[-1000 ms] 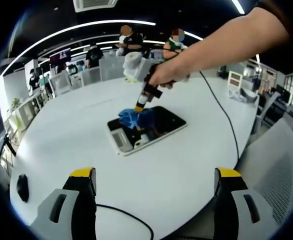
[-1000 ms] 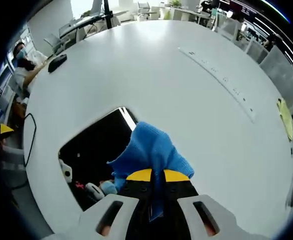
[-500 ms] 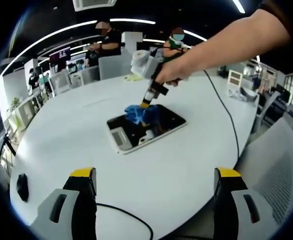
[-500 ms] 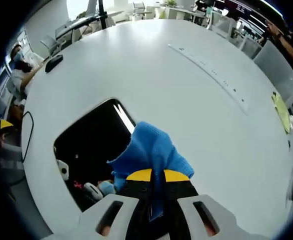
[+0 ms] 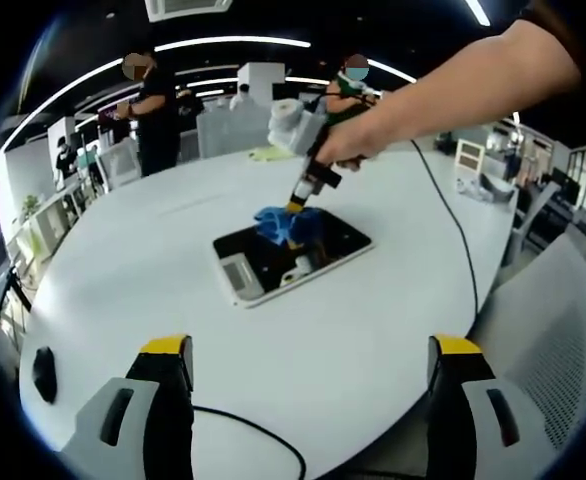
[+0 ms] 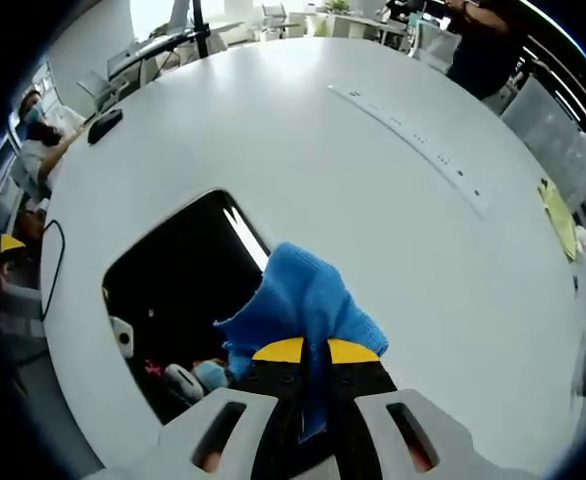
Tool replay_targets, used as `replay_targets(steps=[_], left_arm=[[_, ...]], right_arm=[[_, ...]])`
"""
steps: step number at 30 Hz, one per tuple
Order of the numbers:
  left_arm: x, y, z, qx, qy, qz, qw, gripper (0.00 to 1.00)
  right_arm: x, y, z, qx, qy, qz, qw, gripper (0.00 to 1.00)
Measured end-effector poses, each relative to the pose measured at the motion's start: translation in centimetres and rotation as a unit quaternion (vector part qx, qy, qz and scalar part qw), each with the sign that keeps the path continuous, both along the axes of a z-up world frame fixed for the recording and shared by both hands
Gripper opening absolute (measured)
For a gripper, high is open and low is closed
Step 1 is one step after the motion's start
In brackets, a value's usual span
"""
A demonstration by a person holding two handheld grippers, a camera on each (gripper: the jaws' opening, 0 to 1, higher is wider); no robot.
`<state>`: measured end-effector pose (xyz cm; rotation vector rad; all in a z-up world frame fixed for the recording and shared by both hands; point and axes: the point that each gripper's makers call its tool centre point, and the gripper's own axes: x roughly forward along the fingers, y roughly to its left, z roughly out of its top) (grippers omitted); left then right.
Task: Wipe the mirror surface with the cleaning cloth until all visible marks leave the cleaned area.
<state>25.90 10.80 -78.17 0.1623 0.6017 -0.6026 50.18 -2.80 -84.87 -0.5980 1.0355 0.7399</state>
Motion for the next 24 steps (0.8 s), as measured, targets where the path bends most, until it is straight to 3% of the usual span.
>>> replay_targets(steps=[9, 24], left_arm=[[-0.1, 0.0, 0.0, 0.0, 0.001, -0.001, 1.0, 0.97], [0.0, -0.1, 0.0, 0.0, 0.001, -0.002, 1.0, 0.98]], right_arm=[[0.9, -0.1, -0.5, -0.006, -0.015, 0.004, 0.9999, 0.02], [-0.1, -0.6, -1.0, -0.01, -0.03, 0.007, 0.9995, 0.02]])
